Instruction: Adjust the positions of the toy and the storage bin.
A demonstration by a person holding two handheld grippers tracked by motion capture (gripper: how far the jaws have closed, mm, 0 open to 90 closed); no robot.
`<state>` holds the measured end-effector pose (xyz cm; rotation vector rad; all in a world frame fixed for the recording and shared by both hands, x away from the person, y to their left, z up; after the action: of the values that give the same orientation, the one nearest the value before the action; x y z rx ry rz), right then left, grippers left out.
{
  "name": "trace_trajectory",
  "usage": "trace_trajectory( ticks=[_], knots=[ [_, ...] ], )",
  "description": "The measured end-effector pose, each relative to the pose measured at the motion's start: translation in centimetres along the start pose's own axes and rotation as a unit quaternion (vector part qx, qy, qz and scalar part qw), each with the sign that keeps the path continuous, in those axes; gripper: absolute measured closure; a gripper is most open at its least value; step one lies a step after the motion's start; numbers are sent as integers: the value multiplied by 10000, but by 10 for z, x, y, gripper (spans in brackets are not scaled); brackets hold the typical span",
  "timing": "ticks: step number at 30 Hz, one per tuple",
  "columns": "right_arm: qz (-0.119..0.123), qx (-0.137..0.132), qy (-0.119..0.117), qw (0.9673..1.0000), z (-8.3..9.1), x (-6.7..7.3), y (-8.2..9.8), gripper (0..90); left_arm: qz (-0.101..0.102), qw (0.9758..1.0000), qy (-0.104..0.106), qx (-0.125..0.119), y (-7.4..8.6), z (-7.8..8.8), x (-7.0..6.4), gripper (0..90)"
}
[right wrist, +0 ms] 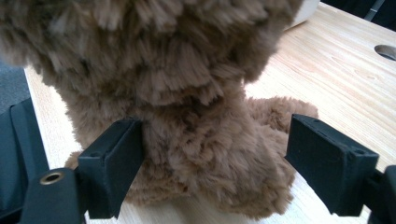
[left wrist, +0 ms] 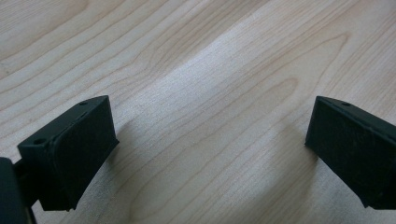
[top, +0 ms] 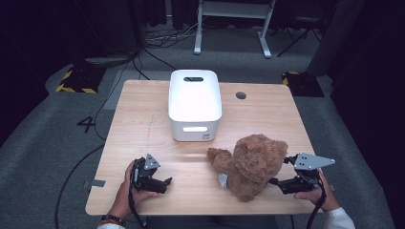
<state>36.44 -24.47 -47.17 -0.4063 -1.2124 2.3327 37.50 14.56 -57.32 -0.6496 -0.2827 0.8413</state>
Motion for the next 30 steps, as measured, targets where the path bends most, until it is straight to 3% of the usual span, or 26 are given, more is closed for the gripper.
trace_trajectory(
  ticks=[7, 22, 24, 30],
  knots=[
    [142, -7, -325, 9994, -3, 12, -8, 198, -15, 10000, 5, 8, 0, 0, 0, 18],
    [328, 194, -623, 9973, -28, 26, -16, 151, -18, 10000, 10, 7, 0, 0, 0, 18],
    [436, 242, -642, 9967, -33, 28, -16, 137, -18, 10000, 10, 8, 0, 0, 0, 18],
    [607, 240, -647, 9958, -41, 33, -17, 179, -18, 10000, 6, 9, 0, 0, 0, 18]
  ],
)
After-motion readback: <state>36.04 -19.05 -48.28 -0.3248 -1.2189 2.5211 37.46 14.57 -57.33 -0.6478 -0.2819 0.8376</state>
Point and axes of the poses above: each handheld gripper's, and its own axes: z roughly backward along the jaws, y roughly out of its underside, x roughly to its left, the point moved 9 cm from there along -z, roughly forward along the jaws, and after that the axes turned 2 degrees about x, right-handed, at the moved point
